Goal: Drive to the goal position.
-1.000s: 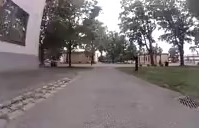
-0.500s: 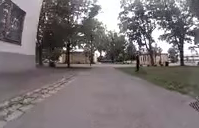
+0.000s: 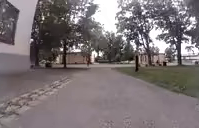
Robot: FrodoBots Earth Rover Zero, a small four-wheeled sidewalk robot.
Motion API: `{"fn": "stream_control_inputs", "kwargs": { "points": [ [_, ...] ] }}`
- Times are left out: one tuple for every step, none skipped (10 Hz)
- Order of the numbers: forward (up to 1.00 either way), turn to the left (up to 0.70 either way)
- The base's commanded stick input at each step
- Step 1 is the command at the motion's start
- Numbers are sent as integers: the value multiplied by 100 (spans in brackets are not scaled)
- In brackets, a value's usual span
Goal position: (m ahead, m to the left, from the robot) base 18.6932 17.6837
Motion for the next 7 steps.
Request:
{"fn": "stream_control_inputs", "kwargs": {
  "points": [
    [60, 0],
    [60, 0],
    [60, 0],
    [60, 0],
    [60, 0],
    [60, 0],
    [60, 0]
  ]
}}
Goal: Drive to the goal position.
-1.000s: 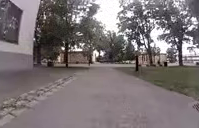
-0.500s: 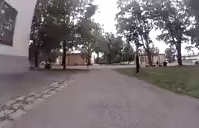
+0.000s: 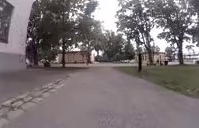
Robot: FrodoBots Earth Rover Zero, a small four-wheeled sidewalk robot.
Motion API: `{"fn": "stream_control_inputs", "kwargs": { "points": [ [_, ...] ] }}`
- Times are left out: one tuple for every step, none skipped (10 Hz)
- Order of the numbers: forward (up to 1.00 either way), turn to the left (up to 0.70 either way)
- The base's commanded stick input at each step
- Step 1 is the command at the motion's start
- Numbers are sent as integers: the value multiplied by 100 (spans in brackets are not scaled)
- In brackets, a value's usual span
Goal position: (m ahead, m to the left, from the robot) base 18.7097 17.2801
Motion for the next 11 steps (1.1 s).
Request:
{"fn": "stream_control_inputs", "kwargs": {
  "points": [
    [60, 0],
    [60, 0],
    [60, 0],
    [60, 0],
    [60, 0],
    [60, 0],
    [60, 0],
    [60, 0],
    [60, 0],
    [60, 0],
    [60, 0]
  ]
}}
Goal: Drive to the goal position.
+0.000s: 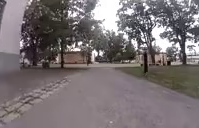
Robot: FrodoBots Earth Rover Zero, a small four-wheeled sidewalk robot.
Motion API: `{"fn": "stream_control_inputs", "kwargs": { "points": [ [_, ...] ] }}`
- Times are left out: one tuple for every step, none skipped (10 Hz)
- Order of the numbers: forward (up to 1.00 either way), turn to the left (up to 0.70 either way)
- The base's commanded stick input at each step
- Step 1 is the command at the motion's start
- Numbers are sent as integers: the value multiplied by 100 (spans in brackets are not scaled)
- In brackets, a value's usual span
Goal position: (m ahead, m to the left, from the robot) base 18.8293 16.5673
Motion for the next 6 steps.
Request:
{"fn": "stream_control_inputs", "kwargs": {
  "points": [
    [60, 0],
    [60, 0],
    [60, 0],
    [60, 0],
    [60, 0],
    [60, 0]
  ]
}}
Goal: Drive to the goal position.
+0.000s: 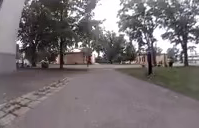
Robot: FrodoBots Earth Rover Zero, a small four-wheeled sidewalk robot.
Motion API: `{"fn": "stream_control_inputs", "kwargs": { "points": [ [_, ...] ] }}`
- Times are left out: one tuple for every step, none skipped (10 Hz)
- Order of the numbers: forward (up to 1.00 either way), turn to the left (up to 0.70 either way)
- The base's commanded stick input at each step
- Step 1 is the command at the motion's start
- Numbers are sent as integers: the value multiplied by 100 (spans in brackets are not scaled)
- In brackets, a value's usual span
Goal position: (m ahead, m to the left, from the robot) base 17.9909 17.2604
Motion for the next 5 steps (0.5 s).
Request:
{"fn": "stream_control_inputs", "kwargs": {
  "points": [
    [60, 0],
    [60, 0],
    [60, 0],
    [60, 0],
    [60, 0]
  ]
}}
